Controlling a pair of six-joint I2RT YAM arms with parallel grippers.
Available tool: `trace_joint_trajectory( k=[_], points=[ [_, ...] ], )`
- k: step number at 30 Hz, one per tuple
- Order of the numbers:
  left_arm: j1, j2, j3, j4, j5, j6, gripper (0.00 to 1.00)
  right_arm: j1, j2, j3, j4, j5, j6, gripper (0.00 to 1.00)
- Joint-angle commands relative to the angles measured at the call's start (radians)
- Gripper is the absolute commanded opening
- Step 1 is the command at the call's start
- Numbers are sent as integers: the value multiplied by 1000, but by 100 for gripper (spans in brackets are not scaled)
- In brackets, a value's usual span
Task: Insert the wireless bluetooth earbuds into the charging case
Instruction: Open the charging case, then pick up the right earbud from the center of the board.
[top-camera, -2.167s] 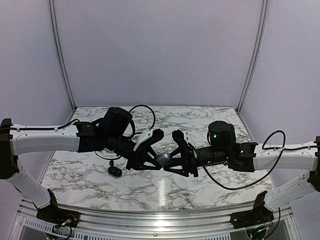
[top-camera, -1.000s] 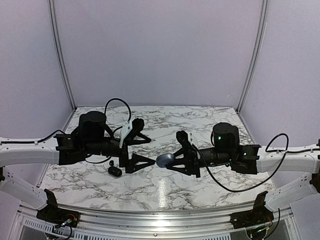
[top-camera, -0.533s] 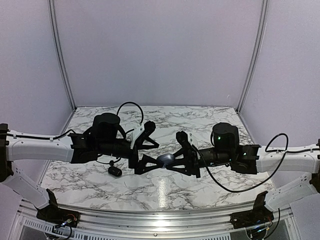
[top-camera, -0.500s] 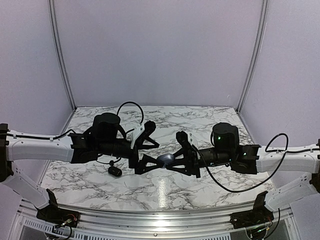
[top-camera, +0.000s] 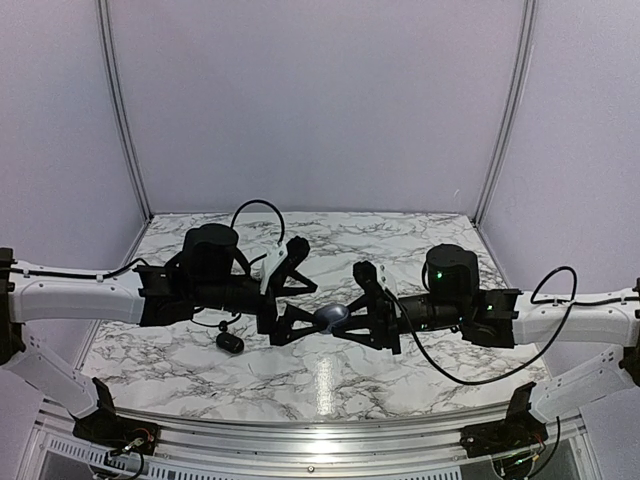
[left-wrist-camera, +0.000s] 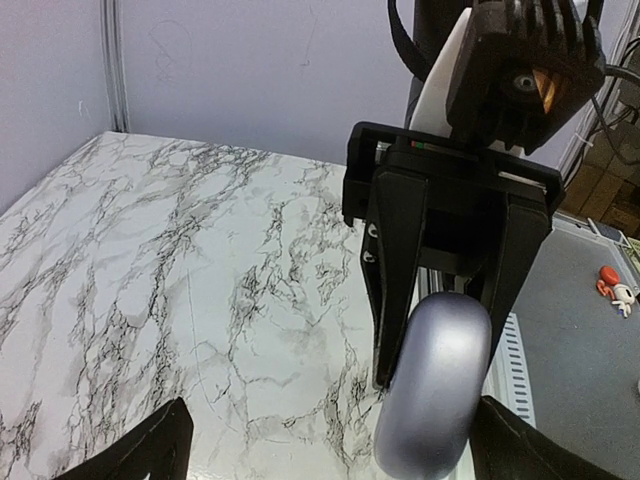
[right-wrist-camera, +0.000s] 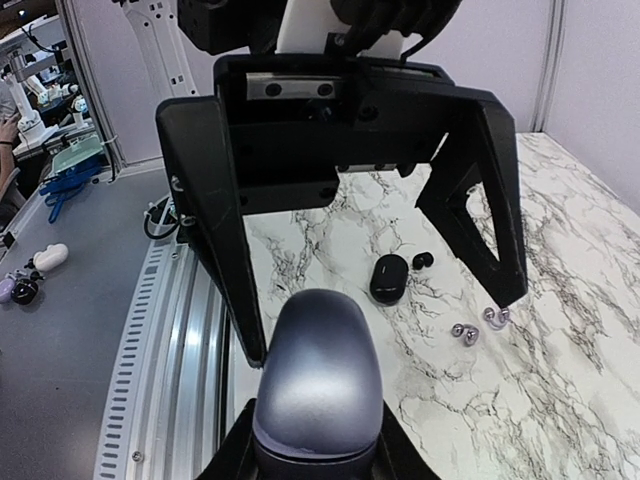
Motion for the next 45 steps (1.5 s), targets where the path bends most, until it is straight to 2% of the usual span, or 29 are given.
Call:
trace_joint_trajectory(
  k=[1,14,19,25,28,31,38,45],
  points=[
    [26,-43,10,44,-77,-32,99,14,-16,3,7,-68,-21,0],
    [34,-47,-3,46,-113,-34,99,14,-49,-17,35,-69,-32,0],
    [33,-98,-27,59,-118,-19,99,13,-54,-33,45,-46,-25,0],
    [39,-192,-78,83,-243,-89,99,12,-97,-81,102,18,-50,0],
    [43,-229,-95,70,-413,-145,99,12,-117,-110,151,33,-56,0],
    [58,-255,-104,-2,-417,-108,99,12,-117,-126,181,32,-58,0],
    [144,-192,-26,-300,-228,-72,99,11,-133,-143,211,38,-66,0],
    [189,-12,96,-548,-262,11,93,-29,-152,-170,231,5,-54,0]
  ],
)
